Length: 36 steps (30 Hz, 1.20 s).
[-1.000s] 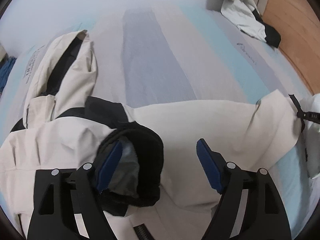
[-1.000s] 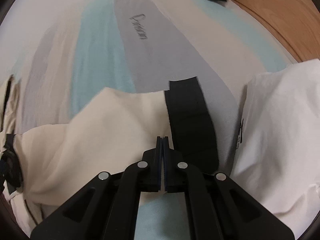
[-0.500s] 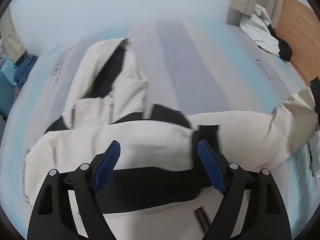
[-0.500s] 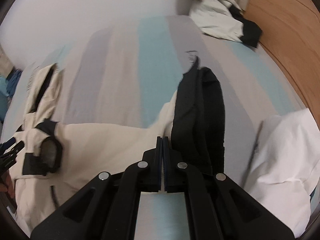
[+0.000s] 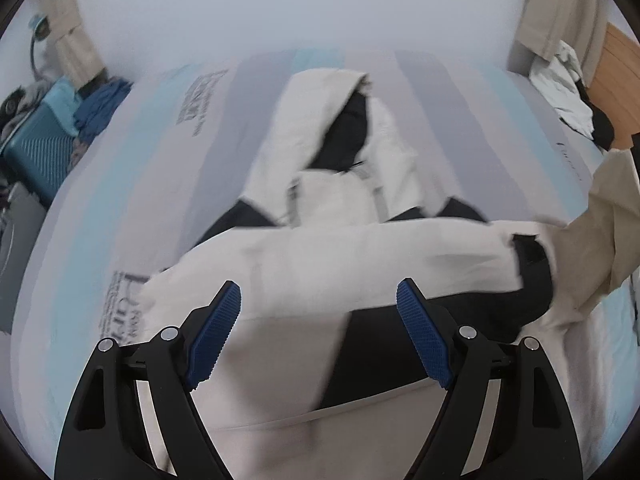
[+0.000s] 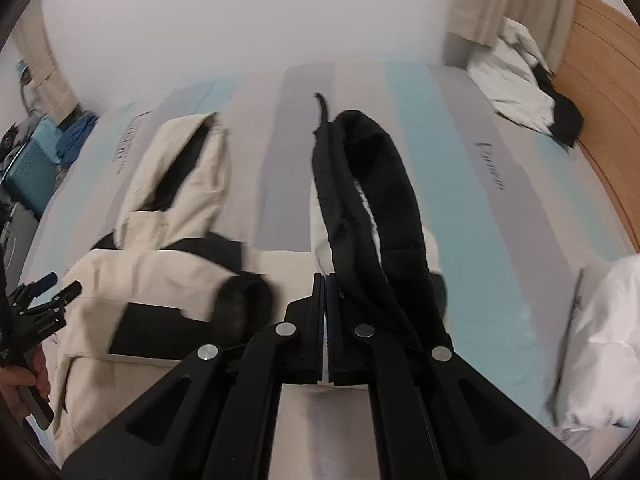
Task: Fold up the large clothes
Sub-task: 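Lay the left-held cuff down and open the left gripper while the right gripper carries its cuff across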
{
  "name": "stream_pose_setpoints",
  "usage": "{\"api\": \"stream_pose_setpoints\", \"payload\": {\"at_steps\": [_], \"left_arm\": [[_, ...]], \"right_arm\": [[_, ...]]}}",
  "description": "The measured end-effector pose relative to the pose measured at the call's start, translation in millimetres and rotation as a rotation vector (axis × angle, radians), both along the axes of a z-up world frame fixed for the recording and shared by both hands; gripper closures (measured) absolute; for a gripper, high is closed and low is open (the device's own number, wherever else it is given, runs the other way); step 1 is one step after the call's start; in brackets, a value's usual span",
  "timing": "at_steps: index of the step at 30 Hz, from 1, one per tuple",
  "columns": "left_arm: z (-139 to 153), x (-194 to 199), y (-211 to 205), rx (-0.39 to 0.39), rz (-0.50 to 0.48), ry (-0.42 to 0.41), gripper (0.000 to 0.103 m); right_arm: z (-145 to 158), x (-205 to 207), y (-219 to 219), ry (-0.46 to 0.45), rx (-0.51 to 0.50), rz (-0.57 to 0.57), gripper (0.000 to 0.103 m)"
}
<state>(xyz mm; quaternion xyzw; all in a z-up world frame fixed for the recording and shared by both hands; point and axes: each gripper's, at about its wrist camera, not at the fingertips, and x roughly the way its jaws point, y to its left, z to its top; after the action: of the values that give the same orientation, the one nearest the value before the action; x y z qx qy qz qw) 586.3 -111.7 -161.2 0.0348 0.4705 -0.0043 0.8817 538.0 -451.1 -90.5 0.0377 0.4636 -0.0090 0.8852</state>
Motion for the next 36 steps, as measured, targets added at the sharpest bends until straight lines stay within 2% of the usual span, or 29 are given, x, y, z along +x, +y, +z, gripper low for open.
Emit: {"api": "stream_pose_setpoints", "payload": {"at_steps": [6,12,17,25,28,30,36], "left_arm": [[-10,-5,89,-0.003,0.059,0.050,0.024],[-10,-18,171,0.011,0.096,0.059,0.024],[-13,-21,213,0.024,0.102,0.069,0.024],[-20,-18,268,-0.017,0.124,0.081,0.024],[-25,-18,285,-0.044,0.115,0.089,0.023],[-29,-18,292,-0.046,0.127,0.095,0.015],[-46,-22,318,-0.086,0.161,0.120,0.015]], "right_arm": [[-10,4,96,0.009,0.030,0.065,0.103],[-31,8,189,0.041,0.046,0.121,0.103],[-40,10,263,0.052,0.066,0.165,0.103],[-63,15,380,0.091,0.067,0.283,0.103],[-80,17,406,0.123,0.052,0.308,0.103],[-98,17,416,0.153,0.036,0.315,0.103],[-124,10,430,0.182,-0.012,0.335,0.103]]}}
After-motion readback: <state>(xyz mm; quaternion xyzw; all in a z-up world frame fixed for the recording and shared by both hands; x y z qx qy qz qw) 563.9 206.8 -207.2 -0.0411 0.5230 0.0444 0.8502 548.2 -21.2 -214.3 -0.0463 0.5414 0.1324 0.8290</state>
